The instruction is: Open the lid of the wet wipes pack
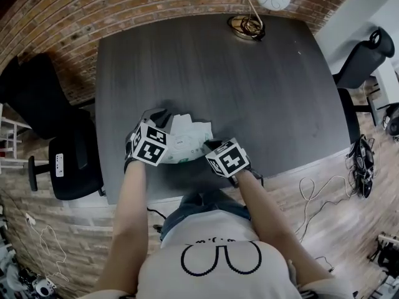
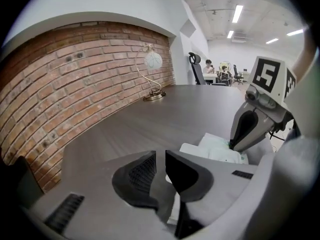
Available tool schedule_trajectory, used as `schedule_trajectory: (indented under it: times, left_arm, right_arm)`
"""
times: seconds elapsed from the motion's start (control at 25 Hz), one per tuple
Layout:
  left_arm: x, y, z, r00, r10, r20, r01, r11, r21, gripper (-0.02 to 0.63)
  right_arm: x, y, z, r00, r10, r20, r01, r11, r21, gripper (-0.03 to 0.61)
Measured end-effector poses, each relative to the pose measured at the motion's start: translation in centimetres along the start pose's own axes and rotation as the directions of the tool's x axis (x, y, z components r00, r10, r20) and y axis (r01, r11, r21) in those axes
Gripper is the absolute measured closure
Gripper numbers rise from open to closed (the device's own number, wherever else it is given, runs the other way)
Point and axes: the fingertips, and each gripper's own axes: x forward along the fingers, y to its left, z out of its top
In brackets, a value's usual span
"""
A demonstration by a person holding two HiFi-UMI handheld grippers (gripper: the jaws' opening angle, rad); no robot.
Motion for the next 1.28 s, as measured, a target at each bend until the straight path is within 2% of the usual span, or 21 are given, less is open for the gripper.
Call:
schedule_trajectory:
  times: [0.28, 0.48, 0.64, 0.76, 0.92, 1.04, 1.12, 1.2, 1.28]
  left_arm:
    - [-3.8, 2.4, -0.7, 0.995, 0.075, 0.063, -0.069, 0.993, -0.099, 0.555]
    - [-6.1, 2.6, -0.3, 0.987, 0.105, 0.118, -0.087, 0.985, -0.148, 0.555]
    - [-8.6, 2.8, 0.6, 0.973, 0.145, 0.179, -0.122, 0.983, -0.135, 0.555]
    - [-10.6, 3.0, 1.3, 0.956, 0.187, 0.224, -0.159, 0.978, -0.138, 0.555]
    - [-13.9, 3.7, 2.9, 0.915, 0.252, 0.314, -0.215, 0.965, -0.149, 0.555]
    - [-16.7, 4.4, 4.3, 0.871, 0.303, 0.386, -0.248, 0.951, -0.185, 0.555]
    - [-18.8, 4.6, 5.5, 0.836, 0.326, 0.442, -0.251, 0.943, -0.221, 0.555]
    - [-21.0, 4.9, 6.8, 0.79, 0.35, 0.504, -0.25, 0.934, -0.256, 0.555]
    - [-23.1, 5.0, 7.7, 0.741, 0.376, 0.556, -0.261, 0.925, -0.277, 0.555]
  right_arm:
    - [-0.1, -0.2, -0.2, 0.999, -0.046, 0.01, 0.046, 0.998, 0.034, 0.575]
    - [-0.9, 0.0, 0.3, 0.998, -0.063, -0.004, 0.063, 0.998, -0.001, 0.575]
    - [-3.6, 0.0, 3.0, 0.991, -0.087, 0.106, 0.087, 0.996, 0.001, 0.575]
    - [-6.7, -0.3, 5.5, 0.969, -0.128, 0.209, 0.131, 0.991, 0.002, 0.575]
    - [-11.6, 0.1, 9.5, 0.91, -0.166, 0.381, 0.194, 0.98, -0.038, 0.575]
    - [-15.8, 0.7, 12.3, 0.838, -0.218, 0.5, 0.299, 0.95, -0.087, 0.575]
    - [-18.7, 1.4, 13.9, 0.775, -0.251, 0.58, 0.383, 0.916, -0.116, 0.575]
    - [-21.3, 2.4, 14.9, 0.714, -0.262, 0.65, 0.449, 0.883, -0.137, 0.577]
    - [-23.4, 3.4, 15.6, 0.666, -0.259, 0.7, 0.485, 0.863, -0.142, 0.577]
